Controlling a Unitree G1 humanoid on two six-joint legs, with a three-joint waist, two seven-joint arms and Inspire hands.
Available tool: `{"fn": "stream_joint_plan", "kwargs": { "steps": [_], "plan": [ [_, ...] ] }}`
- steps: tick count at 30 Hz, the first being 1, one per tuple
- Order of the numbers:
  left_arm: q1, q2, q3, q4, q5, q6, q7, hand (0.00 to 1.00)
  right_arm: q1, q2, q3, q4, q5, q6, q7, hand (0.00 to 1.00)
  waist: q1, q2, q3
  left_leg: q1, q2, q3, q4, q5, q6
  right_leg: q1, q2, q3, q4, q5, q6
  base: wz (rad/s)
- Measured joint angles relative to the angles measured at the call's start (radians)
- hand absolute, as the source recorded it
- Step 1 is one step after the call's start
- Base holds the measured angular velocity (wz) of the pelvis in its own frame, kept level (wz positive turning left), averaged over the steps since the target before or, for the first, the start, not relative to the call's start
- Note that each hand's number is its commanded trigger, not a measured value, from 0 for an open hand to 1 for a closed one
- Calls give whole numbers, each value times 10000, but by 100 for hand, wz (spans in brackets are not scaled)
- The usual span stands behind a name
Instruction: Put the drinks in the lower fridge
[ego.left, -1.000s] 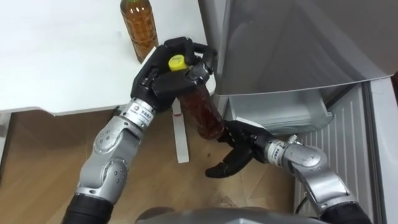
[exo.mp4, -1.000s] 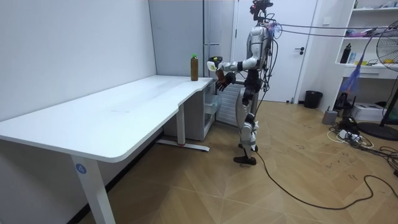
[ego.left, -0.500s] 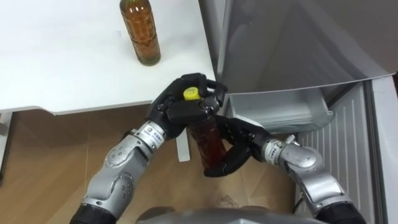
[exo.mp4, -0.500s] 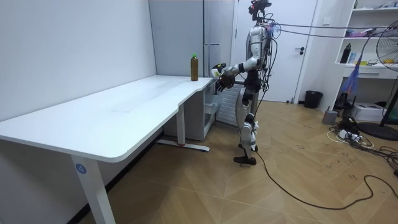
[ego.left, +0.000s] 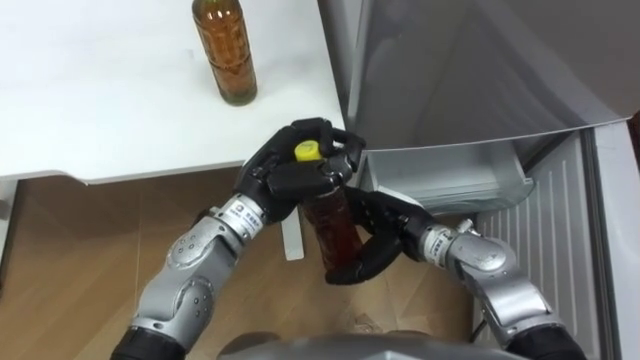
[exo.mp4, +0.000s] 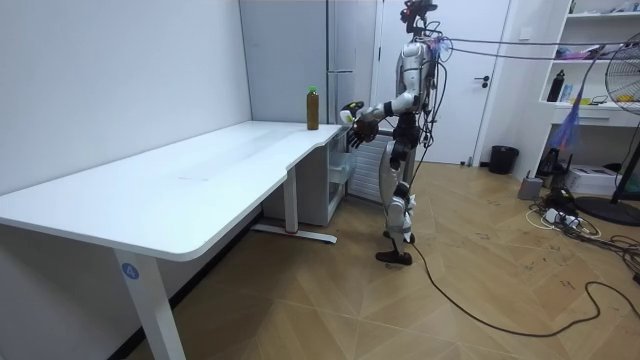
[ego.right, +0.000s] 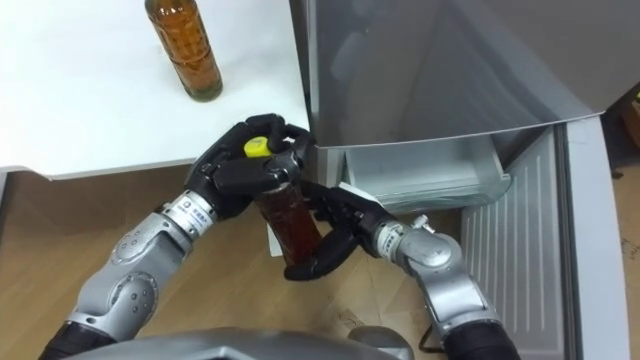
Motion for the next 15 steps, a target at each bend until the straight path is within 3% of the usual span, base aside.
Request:
{"fn": "stream_joint_plan", "kwargs": {
  "steps": [1, 2, 3, 15],
  "plan": [
    [-1, 0, 46, 0, 0, 38, -61, 100, 0, 1, 0, 1, 10, 0, 2, 8, -3, -5, 2, -5, 0, 1, -12, 0, 0, -2, 0, 6, 1, -6, -2, 0],
    [-1, 1, 59, -1, -1, 43, -95, 100, 0, 1, 0, 1, 23, 0, 6, 76, -2, -9, 3, -6, -1, 1, -16, 0, 0, -2, 0, 7, 1, -11, -2, 0],
    [-1, 1, 71, -1, -1, 47, -145, 100, 0, 0, 0, 2, 89, 0, 17, 100, 23, -14, 2, -2, 0, 1, -18, 0, 0, -6, 0, 5, 0, -18, -4, 0],
    [-164, 115, 123, -13, -1, 45, -193, 100, 6, -68, 430, -17, 505, 0, 651, 100, 16, -49, -17, -181, -9, -145, 61, 0, 0, -157, -7, -47, 16, -17, -6, 0]
  ]
}}
